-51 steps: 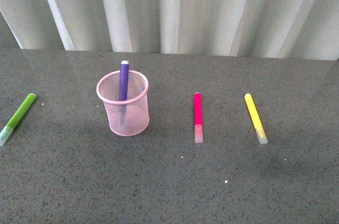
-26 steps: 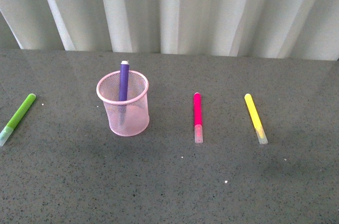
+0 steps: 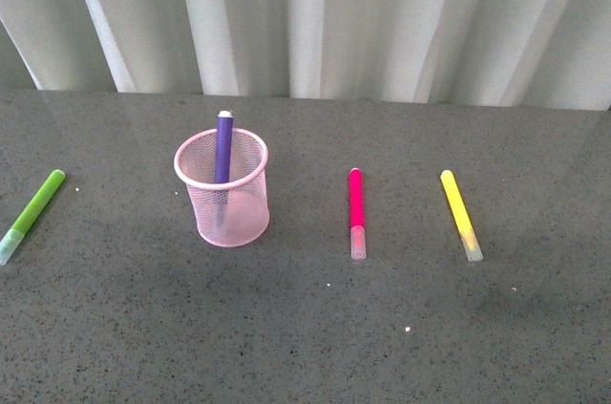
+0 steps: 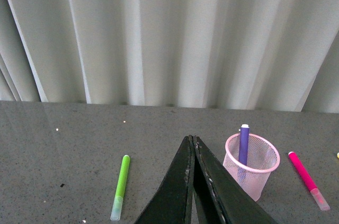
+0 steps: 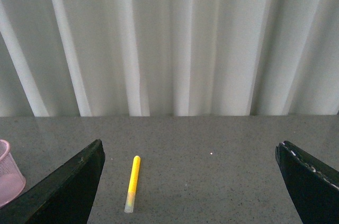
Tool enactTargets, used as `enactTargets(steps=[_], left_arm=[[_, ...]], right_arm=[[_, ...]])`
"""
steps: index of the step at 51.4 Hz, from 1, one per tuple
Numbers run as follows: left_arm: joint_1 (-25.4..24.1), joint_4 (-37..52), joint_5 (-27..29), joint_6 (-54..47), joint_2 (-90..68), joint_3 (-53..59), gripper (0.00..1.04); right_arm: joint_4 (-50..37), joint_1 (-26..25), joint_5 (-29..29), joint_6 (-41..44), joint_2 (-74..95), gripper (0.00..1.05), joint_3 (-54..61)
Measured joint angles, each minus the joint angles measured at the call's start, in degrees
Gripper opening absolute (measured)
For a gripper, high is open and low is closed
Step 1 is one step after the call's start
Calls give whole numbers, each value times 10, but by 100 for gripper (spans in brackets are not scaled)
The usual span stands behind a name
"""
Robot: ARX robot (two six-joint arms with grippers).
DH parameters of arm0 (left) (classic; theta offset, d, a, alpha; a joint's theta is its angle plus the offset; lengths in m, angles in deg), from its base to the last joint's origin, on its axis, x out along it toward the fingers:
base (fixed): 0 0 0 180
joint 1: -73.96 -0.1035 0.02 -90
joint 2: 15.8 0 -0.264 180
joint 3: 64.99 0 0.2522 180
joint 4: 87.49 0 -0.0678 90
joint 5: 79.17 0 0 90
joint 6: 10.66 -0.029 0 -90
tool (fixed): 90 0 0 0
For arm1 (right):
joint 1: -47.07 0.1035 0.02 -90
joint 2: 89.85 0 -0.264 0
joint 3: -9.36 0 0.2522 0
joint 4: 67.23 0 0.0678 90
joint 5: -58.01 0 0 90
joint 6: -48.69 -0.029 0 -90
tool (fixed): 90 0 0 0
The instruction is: Insert purple and pink pens into pink cup
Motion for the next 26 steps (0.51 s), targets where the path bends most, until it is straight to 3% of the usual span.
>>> enactTargets(steps=[19, 26], left_arm=[[0, -80, 0, 0, 80, 0, 4], [0, -176, 0, 0, 165, 0, 4]], right_arm=[[0, 0, 0, 0, 0, 98, 0], [0, 0, 0, 0, 0, 98, 0]])
